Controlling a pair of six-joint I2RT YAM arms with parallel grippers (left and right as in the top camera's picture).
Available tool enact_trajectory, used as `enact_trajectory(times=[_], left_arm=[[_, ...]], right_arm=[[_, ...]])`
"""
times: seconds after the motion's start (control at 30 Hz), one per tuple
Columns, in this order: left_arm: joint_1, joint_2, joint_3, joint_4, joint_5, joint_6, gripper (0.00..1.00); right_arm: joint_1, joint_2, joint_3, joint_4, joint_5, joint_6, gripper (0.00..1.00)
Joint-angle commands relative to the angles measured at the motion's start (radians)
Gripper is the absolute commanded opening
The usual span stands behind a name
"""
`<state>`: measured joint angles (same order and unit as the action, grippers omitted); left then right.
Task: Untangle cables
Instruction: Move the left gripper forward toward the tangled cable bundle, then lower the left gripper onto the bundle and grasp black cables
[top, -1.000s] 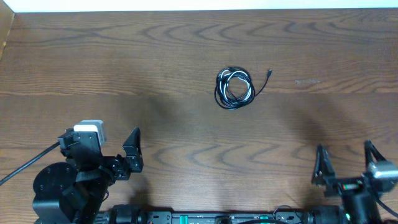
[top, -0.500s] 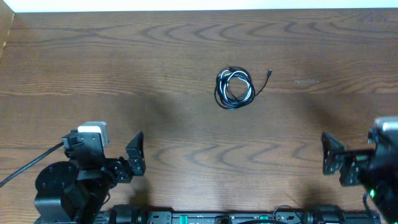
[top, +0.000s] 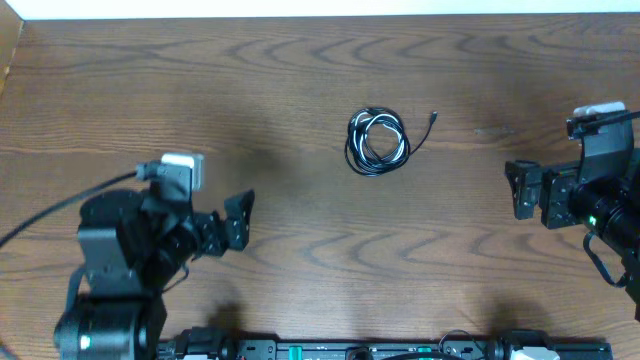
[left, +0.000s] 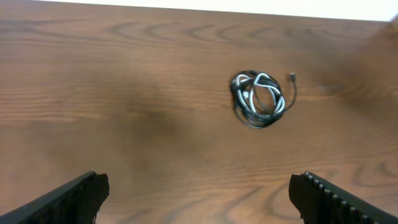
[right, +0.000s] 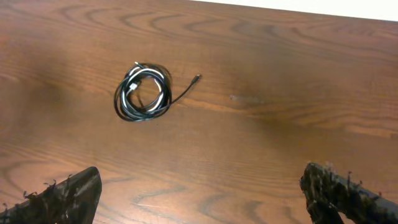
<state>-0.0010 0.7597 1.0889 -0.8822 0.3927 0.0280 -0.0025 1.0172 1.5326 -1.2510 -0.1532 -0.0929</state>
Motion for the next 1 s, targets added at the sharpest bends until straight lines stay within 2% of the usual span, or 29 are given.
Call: enact_trajectory(times=[0.0, 0.07, 0.1, 0.13, 0.2, 0.23, 0.27, 0.33, 0.5, 0.63, 0.77, 0.97], left_arm=[[0.002, 0.058, 0.013, 0.045, 0.095, 0.028, 0.98], [-0.005, 0.087, 0.013, 0.077, 0.097, 0.028, 0.97], [-0.012, 0.102, 0.013, 0.093, 0.097, 0.028, 0.93], [-0.02, 0.116, 0.013, 0.109, 0.097, 0.028, 0.9], [-0.039, 0.138, 0.013, 0.138, 0.097, 0.029, 0.9], [-0.048, 0.149, 0.013, 0.151, 0.097, 0.032, 0.92], [-0.058, 0.158, 0.013, 0.166, 0.097, 0.032, 0.97], [-0.082, 0.184, 0.013, 0.208, 0.097, 0.032, 1.0], [-0.164, 0.271, 0.013, 0.31, 0.097, 0.032, 0.98], [-0.236, 0.367, 0.013, 0.379, 0.097, 0.06, 0.98], [-0.307, 0.475, 0.013, 0.454, 0.093, 0.106, 0.98], [-0.359, 0.628, 0.013, 0.607, 0.093, 0.11, 0.98]], right_arm=[[0.01, 0.006, 0.02, 0.003, -0.015, -0.039, 0.85], [0.01, 0.012, 0.02, 0.001, -0.015, -0.039, 0.71], [0.01, 0.014, 0.02, 0.001, -0.015, -0.039, 0.71], [0.01, 0.017, 0.02, 0.002, -0.015, -0.039, 0.78], [0.01, 0.022, 0.02, 0.002, -0.014, -0.039, 0.96], [0.01, 0.024, 0.02, 0.002, -0.014, -0.039, 0.99], [0.01, 0.029, 0.02, 0.002, -0.014, -0.039, 0.99], [0.01, 0.04, 0.02, 0.002, -0.008, -0.04, 0.99], [0.01, 0.09, 0.02, -0.006, 0.031, -0.034, 0.99], [0.01, 0.136, 0.02, -0.021, 0.073, 0.058, 0.99], [0.01, 0.172, 0.02, -0.031, 0.08, 0.098, 0.99], [0.01, 0.19, 0.02, -0.078, 0.135, 0.146, 0.99]])
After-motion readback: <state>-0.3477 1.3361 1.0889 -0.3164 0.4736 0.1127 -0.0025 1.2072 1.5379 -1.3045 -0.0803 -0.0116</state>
